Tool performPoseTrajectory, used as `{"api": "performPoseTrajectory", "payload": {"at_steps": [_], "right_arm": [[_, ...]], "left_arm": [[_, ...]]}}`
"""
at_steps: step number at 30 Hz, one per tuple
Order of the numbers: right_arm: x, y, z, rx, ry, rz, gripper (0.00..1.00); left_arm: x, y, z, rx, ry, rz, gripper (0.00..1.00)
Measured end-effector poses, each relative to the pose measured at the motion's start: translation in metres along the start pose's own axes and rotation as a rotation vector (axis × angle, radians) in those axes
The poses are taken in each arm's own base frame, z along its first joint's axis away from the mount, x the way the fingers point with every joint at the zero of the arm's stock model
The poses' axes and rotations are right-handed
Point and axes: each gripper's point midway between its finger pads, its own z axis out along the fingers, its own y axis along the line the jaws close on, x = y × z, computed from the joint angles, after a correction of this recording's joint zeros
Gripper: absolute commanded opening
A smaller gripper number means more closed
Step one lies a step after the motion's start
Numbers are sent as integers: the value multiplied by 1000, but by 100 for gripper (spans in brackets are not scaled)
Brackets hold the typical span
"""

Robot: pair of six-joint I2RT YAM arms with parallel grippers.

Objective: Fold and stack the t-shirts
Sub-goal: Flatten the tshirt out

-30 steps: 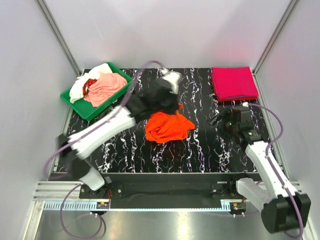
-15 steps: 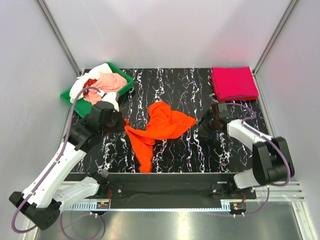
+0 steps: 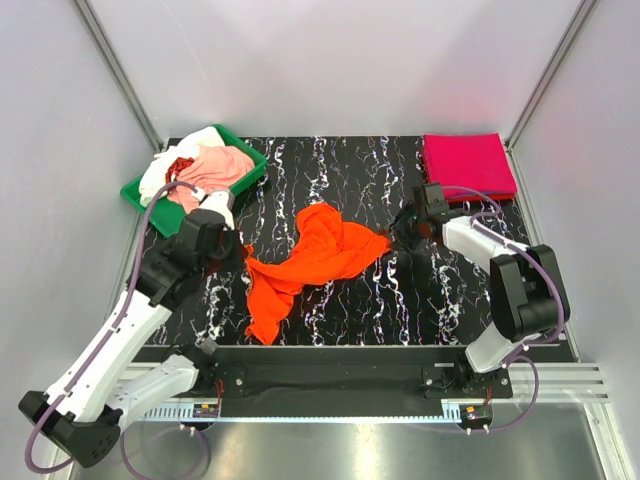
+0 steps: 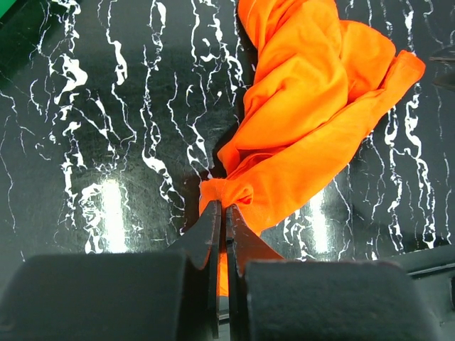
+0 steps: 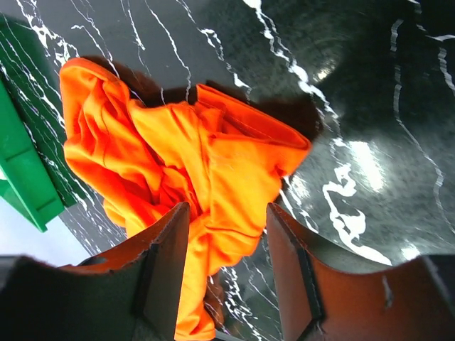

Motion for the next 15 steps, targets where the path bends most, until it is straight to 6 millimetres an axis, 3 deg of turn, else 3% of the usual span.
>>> {"api": "performPoseTrajectory", "payload": {"at_steps": [15], "right_arm": [[-4, 9, 36, 54, 40, 22, 49]], "left_arm": [[9, 0, -4, 35, -12, -7, 0]]}}
